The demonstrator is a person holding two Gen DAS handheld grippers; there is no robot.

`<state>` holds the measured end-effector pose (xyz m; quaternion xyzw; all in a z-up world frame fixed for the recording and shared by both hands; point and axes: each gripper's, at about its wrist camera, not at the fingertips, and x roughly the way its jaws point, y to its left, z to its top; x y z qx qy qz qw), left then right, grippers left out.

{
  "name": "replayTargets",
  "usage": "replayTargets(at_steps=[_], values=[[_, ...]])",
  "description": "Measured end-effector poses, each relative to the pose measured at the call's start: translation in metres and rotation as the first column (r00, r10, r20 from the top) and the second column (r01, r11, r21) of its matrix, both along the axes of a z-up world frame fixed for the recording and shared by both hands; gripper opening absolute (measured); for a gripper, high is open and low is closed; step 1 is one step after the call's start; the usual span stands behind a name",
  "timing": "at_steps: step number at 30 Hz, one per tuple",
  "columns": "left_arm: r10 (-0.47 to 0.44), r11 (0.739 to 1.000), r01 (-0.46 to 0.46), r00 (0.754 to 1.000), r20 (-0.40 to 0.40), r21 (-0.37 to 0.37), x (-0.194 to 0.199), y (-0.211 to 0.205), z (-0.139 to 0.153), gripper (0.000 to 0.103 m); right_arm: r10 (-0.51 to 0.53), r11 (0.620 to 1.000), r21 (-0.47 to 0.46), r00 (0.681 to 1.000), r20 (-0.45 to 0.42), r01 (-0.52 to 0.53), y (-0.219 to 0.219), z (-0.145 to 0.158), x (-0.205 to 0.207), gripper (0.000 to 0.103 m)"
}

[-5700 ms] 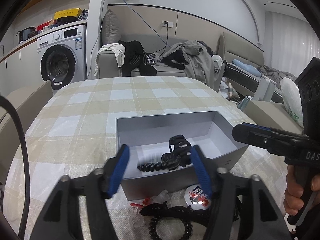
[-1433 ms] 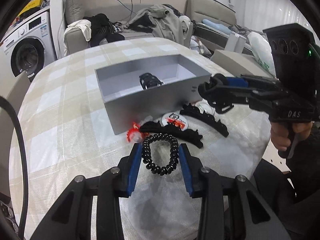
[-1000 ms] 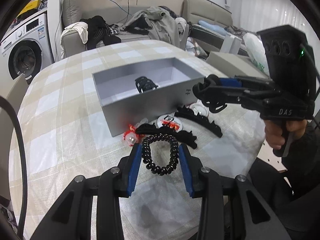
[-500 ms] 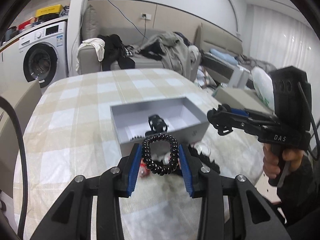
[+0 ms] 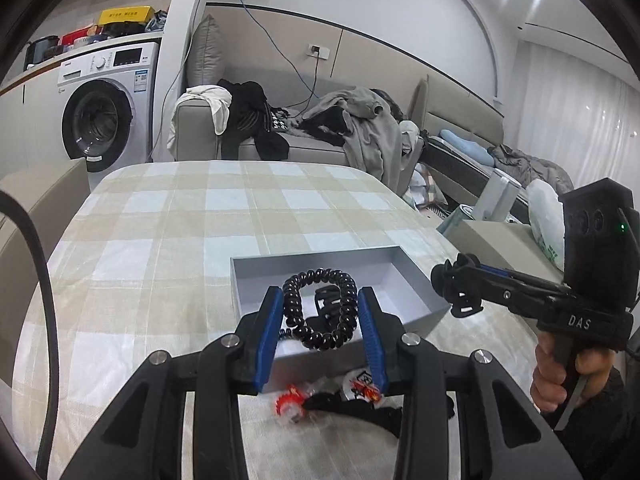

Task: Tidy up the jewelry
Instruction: 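Place the claw clip and bracelet into the grey box, opening both grippers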

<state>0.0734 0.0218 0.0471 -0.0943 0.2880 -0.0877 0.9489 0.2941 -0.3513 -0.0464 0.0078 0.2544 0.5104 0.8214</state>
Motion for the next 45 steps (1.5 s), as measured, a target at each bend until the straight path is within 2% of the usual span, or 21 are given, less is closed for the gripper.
replayTargets(at_steps=[6,18,34,37,38,42,44,45], values=[[0.019,0.999,-0.02,1.0,0.007,0.048,0.01,-0.006,-0.006,0.032,-0.001,1.0,0.004,0.999,-0.034,0.001,0.01,-0.007,0.01,0.048],[0.037,0.993,-0.035,0.999,-0.011,0.113,0.015,-0.016,-0.018,0.032,-0.031,1.0,0.002,0.998,-0.048,0.031,0.01,-0.013,0.016,0.048],[0.056,0.989,-0.051,0.998,-0.03,0.136,0.018,-0.021,-0.028,0.032,-0.018,1.0,-0.021,0.998,-0.062,0.017,0.021,-0.022,0.016,0.049],[0.056,0.989,-0.052,0.998,-0.026,0.14,0.017,-0.022,-0.028,0.034,-0.021,0.999,-0.026,0.998,-0.061,0.019,0.022,-0.022,0.015,0.052],[0.054,0.989,-0.049,0.998,-0.03,0.14,0.018,-0.022,-0.029,0.036,-0.027,0.999,-0.027,0.998,-0.053,0.026,0.021,-0.021,0.015,0.058],[0.032,0.992,-0.026,0.998,-0.046,0.126,0.015,-0.023,-0.024,0.044,-0.033,0.999,-0.012,0.999,-0.035,0.033,0.015,-0.013,0.011,0.064],[0.025,0.992,-0.019,0.999,-0.043,0.125,0.011,-0.023,-0.021,0.063,-0.034,0.999,0.0,0.999,-0.028,0.034,0.01,-0.007,0.009,0.076],[0.023,0.992,-0.017,0.999,-0.042,0.126,0.009,-0.023,-0.02,0.069,-0.029,1.0,-0.002,0.999,-0.026,0.029,0.008,-0.005,0.008,0.079]])
